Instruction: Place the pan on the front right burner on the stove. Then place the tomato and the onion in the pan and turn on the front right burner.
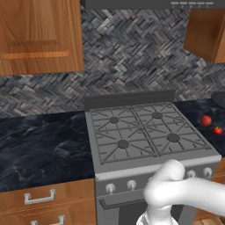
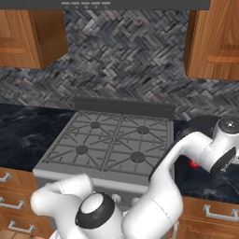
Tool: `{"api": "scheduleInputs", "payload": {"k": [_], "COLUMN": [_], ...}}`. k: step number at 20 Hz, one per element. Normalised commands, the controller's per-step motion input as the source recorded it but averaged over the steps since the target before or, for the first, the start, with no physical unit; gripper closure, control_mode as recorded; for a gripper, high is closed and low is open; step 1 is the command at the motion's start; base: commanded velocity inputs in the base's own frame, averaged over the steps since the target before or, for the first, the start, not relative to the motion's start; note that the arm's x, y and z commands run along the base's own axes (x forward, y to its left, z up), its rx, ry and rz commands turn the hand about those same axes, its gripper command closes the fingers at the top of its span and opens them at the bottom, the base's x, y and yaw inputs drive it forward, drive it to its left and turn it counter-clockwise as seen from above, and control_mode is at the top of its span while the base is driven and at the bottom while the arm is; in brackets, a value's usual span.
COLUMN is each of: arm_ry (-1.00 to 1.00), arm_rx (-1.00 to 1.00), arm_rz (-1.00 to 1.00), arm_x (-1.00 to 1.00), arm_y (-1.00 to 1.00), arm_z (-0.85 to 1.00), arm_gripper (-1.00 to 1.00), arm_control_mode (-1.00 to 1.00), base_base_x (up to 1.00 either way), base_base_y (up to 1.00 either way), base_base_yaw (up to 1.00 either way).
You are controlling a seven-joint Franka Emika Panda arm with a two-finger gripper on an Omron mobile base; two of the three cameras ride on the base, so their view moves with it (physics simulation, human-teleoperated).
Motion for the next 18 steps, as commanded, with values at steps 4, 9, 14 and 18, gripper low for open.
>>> {"api": "scheduleInputs", "payload": {"k": [4, 9, 14, 18], "arm_ry": [-0.07, -0.04, 0.00, 0.00], "arm_rx": [-0.12, -0.13, -0.09, -0.07], "arm_rz": [0.00, 0.00, 0.00, 0.00], "arm_x": [-0.50, -0.39, -0.33, -0.28], "arm_y": [0.64, 0.65, 0.73, 0.72], "arm_z": [0.22, 0.18, 0.21, 0.18], "arm_gripper": [1.00, 1.00, 1.00, 1.00], "arm_control_mode": [-1.00, -1.00, -1.00, -1.00], "base_base_x": [0.00, 0.00, 0.00, 0.00], "base_base_y": [0.00, 0.00, 0.00, 0.00], "base_base_yaw": [0.00, 0.00, 0.00, 0.00]}}
